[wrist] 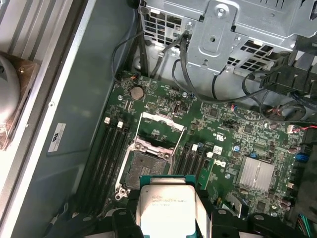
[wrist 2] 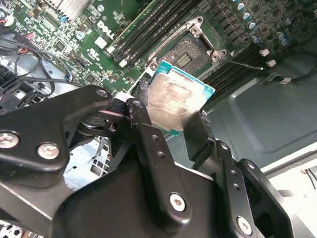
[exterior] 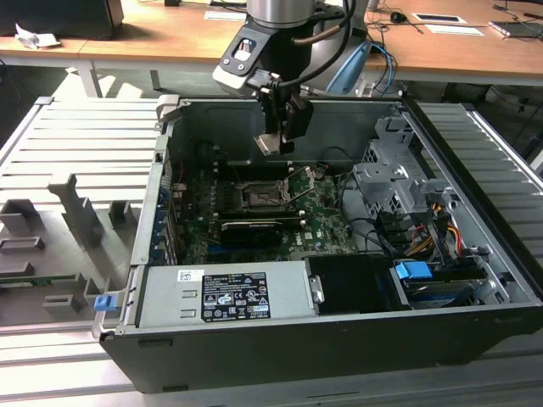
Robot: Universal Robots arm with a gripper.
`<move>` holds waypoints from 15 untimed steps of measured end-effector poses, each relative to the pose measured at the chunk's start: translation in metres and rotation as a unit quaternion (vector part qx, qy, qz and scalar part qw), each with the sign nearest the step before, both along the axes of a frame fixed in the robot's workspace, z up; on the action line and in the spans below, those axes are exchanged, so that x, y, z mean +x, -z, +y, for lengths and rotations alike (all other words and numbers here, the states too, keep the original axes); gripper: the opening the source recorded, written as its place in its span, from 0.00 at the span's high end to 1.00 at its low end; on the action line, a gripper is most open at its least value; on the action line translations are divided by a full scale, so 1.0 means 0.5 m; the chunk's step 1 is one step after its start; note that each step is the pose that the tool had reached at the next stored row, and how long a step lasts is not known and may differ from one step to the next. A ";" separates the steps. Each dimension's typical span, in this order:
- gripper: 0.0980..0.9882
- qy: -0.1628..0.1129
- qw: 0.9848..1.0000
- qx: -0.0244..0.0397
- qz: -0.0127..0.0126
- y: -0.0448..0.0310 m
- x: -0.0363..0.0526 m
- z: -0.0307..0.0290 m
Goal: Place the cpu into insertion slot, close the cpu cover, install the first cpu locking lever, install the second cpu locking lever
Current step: 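Place the cpu into insertion slot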
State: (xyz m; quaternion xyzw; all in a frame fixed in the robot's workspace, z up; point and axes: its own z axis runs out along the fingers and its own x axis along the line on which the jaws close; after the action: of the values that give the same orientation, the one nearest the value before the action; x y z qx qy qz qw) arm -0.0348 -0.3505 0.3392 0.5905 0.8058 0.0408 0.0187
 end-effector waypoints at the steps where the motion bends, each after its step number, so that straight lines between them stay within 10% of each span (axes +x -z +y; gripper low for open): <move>1: 0.52 0.003 1.000 0.000 0.000 0.000 0.000 0.000; 15: 0.52 0.061 0.998 0.000 0.000 0.006 0.000 0.000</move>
State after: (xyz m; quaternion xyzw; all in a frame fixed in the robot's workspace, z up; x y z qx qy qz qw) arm -0.0348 -0.3505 0.3361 0.6384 0.7684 0.0396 0.0212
